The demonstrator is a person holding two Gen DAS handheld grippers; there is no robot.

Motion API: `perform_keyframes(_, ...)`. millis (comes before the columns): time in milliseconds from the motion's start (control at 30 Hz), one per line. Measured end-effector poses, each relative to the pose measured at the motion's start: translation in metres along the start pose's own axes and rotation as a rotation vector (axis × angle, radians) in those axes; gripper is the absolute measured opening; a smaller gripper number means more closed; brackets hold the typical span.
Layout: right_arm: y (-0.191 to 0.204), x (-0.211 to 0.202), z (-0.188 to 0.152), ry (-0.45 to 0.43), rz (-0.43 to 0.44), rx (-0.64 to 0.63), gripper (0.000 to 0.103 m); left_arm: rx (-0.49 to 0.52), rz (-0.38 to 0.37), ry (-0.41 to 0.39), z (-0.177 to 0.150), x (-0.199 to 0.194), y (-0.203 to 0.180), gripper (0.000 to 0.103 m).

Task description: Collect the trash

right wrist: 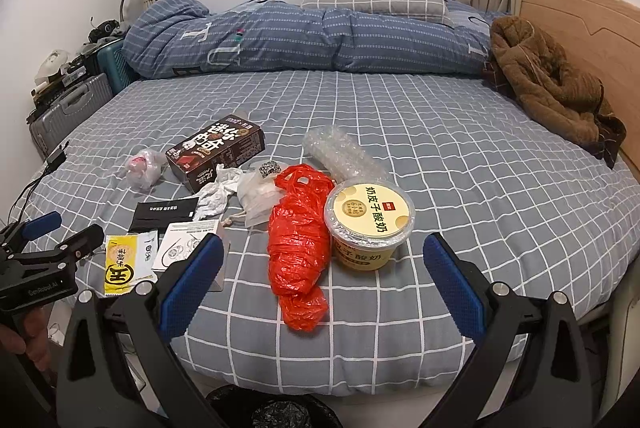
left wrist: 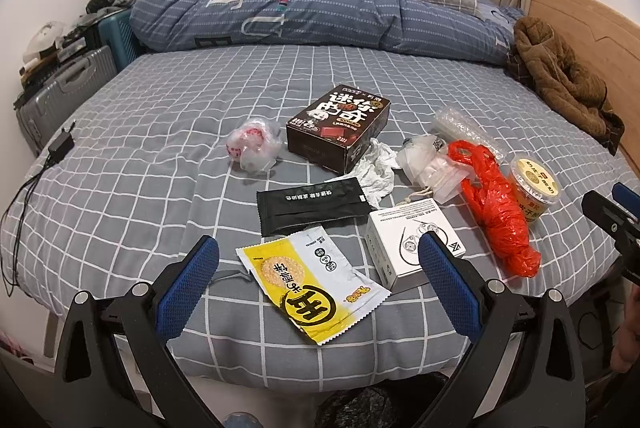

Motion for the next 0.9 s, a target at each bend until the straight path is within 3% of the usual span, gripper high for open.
perform_keyframes(900,-0.0014,-0.0010,0.0038,-0.008,-0.004,-0.008,0.096,0.009,0.002,-0.018,0.0047,-0.0085,-0.0012,0.097)
Point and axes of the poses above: each gripper's, at about its wrist camera, not at the fingertips, and x roughly the way its jaws point, y to its left, z to its top, the point moved 3 cm from there along x, roughly the way its jaws point, and after that the axes turned 2 degrees about -x, right-handed, at the moved point
